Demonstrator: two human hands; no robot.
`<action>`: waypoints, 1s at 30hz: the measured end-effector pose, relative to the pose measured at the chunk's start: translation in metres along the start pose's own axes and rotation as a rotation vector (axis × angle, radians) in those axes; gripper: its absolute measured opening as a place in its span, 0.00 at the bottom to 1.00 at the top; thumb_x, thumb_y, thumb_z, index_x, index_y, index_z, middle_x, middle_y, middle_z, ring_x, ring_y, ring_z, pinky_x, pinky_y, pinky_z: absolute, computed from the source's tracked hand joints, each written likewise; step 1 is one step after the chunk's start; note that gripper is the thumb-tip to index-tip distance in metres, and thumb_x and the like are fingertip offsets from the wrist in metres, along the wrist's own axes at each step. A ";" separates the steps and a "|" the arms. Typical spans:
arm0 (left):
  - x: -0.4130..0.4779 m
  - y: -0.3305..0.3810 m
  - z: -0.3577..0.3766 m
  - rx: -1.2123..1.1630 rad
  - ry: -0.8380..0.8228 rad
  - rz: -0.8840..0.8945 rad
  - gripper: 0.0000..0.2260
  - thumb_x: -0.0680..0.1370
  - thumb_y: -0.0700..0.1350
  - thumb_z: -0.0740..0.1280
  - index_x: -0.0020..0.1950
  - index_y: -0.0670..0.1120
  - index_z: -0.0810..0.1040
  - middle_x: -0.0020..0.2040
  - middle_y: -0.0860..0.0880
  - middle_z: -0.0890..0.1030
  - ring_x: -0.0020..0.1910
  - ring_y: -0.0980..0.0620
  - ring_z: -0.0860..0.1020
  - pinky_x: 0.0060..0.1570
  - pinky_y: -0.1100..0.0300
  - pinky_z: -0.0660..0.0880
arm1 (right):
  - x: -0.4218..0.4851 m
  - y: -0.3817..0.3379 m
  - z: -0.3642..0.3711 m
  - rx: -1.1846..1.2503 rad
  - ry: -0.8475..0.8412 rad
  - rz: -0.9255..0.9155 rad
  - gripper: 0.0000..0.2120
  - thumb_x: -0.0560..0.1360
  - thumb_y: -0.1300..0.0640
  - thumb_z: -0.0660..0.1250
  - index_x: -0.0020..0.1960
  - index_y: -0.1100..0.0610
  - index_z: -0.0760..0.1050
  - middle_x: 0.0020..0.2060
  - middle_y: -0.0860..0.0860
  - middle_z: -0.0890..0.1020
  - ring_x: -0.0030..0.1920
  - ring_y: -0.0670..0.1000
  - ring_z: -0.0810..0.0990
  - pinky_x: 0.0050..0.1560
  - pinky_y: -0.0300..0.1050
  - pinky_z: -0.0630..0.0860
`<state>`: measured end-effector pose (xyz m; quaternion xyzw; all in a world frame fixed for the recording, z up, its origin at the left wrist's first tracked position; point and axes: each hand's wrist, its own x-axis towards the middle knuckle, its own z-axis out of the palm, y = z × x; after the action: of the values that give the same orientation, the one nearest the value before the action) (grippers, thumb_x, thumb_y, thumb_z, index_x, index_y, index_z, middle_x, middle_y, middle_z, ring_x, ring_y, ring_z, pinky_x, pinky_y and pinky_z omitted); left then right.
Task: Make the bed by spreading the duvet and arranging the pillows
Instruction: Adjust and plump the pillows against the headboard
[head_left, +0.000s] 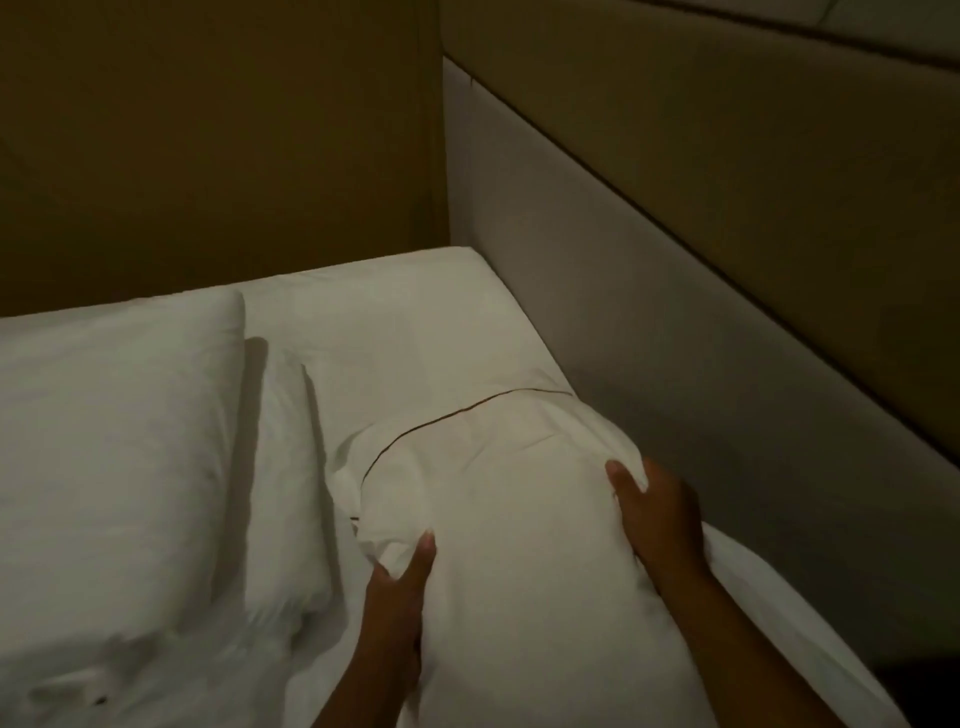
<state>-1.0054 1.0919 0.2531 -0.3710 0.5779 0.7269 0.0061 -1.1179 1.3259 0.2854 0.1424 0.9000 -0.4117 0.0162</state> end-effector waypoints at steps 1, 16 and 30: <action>-0.017 -0.004 -0.008 0.014 -0.025 0.015 0.29 0.66 0.65 0.74 0.61 0.51 0.79 0.54 0.50 0.84 0.52 0.49 0.82 0.54 0.50 0.79 | -0.021 0.003 -0.008 0.015 0.017 0.019 0.19 0.77 0.41 0.62 0.50 0.57 0.77 0.43 0.52 0.80 0.46 0.54 0.79 0.47 0.47 0.75; -0.226 -0.123 -0.070 0.144 -0.112 0.126 0.32 0.66 0.61 0.75 0.65 0.48 0.75 0.61 0.50 0.79 0.62 0.46 0.76 0.65 0.49 0.71 | -0.297 0.112 -0.106 0.146 0.285 0.136 0.10 0.77 0.45 0.64 0.40 0.47 0.72 0.36 0.44 0.77 0.39 0.40 0.76 0.38 0.38 0.71; -0.345 -0.332 0.022 0.176 -0.258 -0.058 0.59 0.51 0.73 0.74 0.76 0.48 0.62 0.67 0.53 0.73 0.65 0.52 0.72 0.62 0.57 0.68 | -0.352 0.356 -0.182 -0.010 0.354 0.267 0.22 0.78 0.44 0.63 0.63 0.59 0.75 0.60 0.59 0.79 0.64 0.61 0.74 0.65 0.59 0.71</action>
<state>-0.6215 1.3655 0.1653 -0.2889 0.6228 0.7147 0.1337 -0.6681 1.5969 0.1943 0.3306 0.8638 -0.3702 -0.0871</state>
